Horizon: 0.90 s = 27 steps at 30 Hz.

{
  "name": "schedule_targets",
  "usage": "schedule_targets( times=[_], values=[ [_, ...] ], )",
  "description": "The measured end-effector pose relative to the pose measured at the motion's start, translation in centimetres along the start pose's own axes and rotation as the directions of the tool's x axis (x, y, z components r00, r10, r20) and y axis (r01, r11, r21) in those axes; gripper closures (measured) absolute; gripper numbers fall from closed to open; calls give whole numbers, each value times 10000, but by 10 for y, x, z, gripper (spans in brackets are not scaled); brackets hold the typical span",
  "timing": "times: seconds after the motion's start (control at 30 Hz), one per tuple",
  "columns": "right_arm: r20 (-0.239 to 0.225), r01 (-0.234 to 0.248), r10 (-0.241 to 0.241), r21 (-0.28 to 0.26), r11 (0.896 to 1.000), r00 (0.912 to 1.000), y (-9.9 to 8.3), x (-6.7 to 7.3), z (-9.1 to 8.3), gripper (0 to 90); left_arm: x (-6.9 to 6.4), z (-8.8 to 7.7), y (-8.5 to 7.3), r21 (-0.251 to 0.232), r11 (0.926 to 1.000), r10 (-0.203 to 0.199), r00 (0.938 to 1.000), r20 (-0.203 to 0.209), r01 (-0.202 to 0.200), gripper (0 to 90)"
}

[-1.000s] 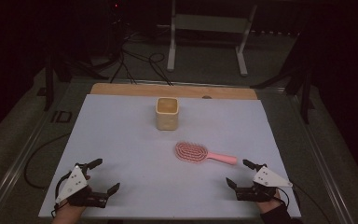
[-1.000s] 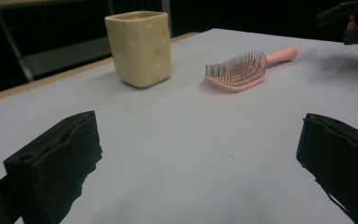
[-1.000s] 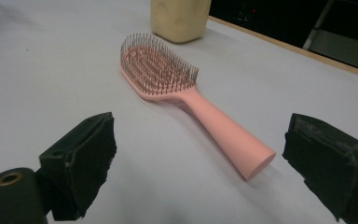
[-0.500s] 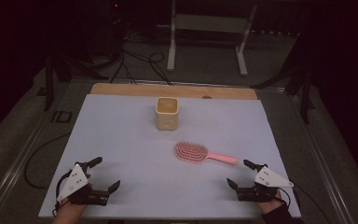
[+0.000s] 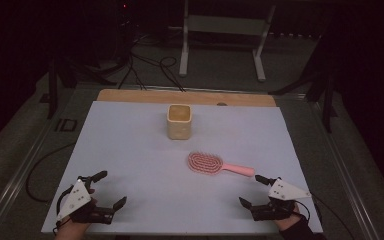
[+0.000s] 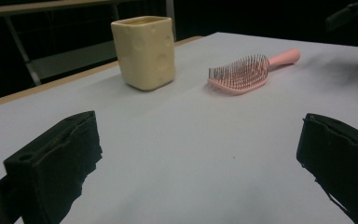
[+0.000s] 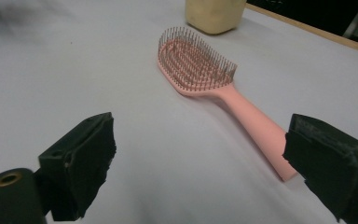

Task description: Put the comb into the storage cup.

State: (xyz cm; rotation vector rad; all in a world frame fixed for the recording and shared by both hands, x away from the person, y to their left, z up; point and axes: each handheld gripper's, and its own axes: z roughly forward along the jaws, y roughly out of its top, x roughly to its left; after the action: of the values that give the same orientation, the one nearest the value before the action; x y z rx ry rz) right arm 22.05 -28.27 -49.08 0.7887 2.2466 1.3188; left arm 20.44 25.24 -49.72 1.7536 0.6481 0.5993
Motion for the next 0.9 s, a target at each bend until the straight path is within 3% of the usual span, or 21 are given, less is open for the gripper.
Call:
schedule_targets(
  times=[0.37, 0.9],
  values=[
    [-327, 311, -320, -263, 9992, 9990, 26, 13, -11, 80, -1, 1, 0, 55, 10000, 5, 10000, 52, -6, 0],
    [-140, 646, -654, -536, 9965, 9978, 56, 4, -19, 80, -1, 0, 1, -2, 10000, -36, 9999, 103, 36, 0]
  ],
)
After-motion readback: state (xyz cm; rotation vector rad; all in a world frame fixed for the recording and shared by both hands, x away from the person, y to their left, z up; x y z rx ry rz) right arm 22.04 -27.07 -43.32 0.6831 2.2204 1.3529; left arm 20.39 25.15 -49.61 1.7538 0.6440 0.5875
